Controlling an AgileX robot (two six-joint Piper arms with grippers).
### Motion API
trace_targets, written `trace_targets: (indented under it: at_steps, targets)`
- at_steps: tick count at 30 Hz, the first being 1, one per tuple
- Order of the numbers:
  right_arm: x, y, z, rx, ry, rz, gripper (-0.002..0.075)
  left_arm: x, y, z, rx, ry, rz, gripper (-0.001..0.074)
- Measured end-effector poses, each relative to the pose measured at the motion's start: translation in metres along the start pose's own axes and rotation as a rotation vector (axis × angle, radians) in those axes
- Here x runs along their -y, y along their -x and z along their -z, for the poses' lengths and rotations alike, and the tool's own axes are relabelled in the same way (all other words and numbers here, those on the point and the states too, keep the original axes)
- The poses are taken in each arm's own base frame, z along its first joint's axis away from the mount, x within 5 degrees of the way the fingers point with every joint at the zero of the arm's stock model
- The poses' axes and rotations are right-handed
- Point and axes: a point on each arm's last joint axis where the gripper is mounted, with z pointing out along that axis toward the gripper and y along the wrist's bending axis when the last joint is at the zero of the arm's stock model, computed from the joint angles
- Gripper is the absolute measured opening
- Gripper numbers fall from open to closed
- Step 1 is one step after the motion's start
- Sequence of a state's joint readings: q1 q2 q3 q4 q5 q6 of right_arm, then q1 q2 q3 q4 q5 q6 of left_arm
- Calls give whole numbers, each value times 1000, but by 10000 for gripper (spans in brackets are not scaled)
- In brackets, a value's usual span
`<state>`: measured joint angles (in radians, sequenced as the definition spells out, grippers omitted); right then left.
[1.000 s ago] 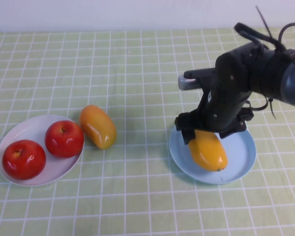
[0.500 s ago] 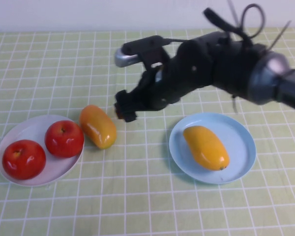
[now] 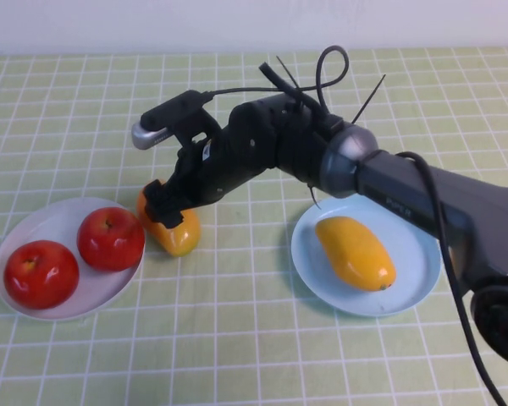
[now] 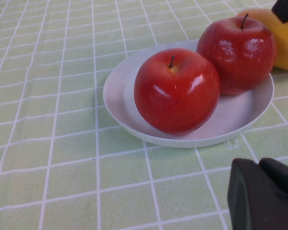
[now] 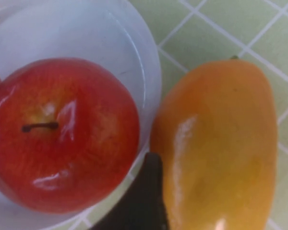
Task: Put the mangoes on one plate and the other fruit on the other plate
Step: Put another type of fruit in the right plate
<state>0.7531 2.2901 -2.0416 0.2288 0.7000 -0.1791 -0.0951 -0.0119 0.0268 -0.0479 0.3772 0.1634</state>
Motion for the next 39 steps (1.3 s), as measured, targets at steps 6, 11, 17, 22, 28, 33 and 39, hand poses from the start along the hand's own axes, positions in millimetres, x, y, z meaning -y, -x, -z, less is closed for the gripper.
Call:
trace_targets:
  at_steps: [6,11,17,22,28,33,39]
  targets:
    - [1,-6,-15,-26,2,2,691,0,0,0,0,0,0,1]
    - [2,-11,-23,-40,3,18,691,0,0,0,0,0,0,1]
    - [4,-13,-30,-35,-1,32,689,0,0,0,0,2,0,1]
    - [4,-13,-32,-26,-4,70,630,0,0,0,0,2,0,1]
    - [5,-14,-33,-24,-9,82,546,0,0,0,0,2,0,0]
    - [6,-14,-27,-59,-27,116,546,0,0,0,0,2,0,0]
    - [8,-4,23,-158,-125,26,546,0,0,0,0,2,0,0]
